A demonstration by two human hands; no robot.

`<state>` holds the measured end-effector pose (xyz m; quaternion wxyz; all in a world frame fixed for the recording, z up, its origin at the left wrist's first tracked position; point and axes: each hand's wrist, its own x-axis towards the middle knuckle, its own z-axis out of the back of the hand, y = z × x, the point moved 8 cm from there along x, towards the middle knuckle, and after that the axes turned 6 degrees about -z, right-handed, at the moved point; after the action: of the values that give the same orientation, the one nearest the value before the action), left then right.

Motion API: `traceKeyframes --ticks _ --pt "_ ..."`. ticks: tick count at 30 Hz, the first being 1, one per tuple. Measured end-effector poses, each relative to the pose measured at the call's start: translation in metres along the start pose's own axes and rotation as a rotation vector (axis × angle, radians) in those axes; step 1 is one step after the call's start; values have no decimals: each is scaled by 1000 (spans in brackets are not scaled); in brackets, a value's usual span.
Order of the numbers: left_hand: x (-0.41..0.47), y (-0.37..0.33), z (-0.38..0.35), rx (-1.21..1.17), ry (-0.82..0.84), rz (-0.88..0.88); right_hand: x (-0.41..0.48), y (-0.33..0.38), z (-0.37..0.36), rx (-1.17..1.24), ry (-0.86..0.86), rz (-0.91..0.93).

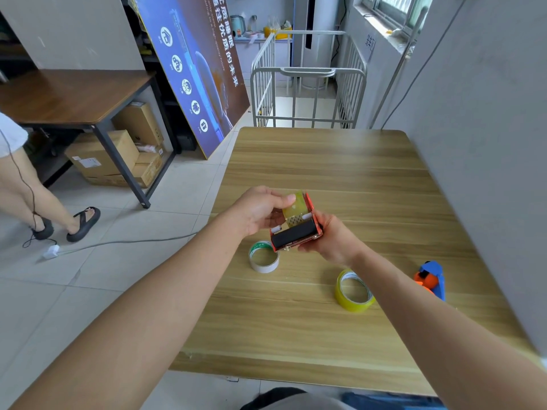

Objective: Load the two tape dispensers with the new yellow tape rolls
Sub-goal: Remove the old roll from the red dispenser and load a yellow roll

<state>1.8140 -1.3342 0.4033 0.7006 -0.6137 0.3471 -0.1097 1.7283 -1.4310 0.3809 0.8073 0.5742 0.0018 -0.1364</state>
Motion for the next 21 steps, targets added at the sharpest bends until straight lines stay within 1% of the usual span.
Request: traceKeyframes --ticks 2,4,6,8,10,14,18,21 --pt "0 -9 5 179 -57 -138 -1 -3 1 -17 -14 -11" --pt "-4 -22 1 377 -54 -331 -2 -5 2 -38 -23 -22" --pt "-10 -28 -8 469 13 -450 -2 -5 3 -26 -31 -30" --pt "-13 -31 -13 514 23 -524 -1 -4 3 -10 -40 -32" --pt "-14 -35 -14 536 -9 -564 0 -3 4 -17 -44 -30" --pt "-16 -41 -12 590 -57 -587 0 -5 5 -36 -53 -33" --pt "-15 -41 -9 556 -70 -558 0 -7 6 -67 -56 -29" --pt "-12 -42 -10 609 -71 -543 0 -7 6 -89 -44 -26"
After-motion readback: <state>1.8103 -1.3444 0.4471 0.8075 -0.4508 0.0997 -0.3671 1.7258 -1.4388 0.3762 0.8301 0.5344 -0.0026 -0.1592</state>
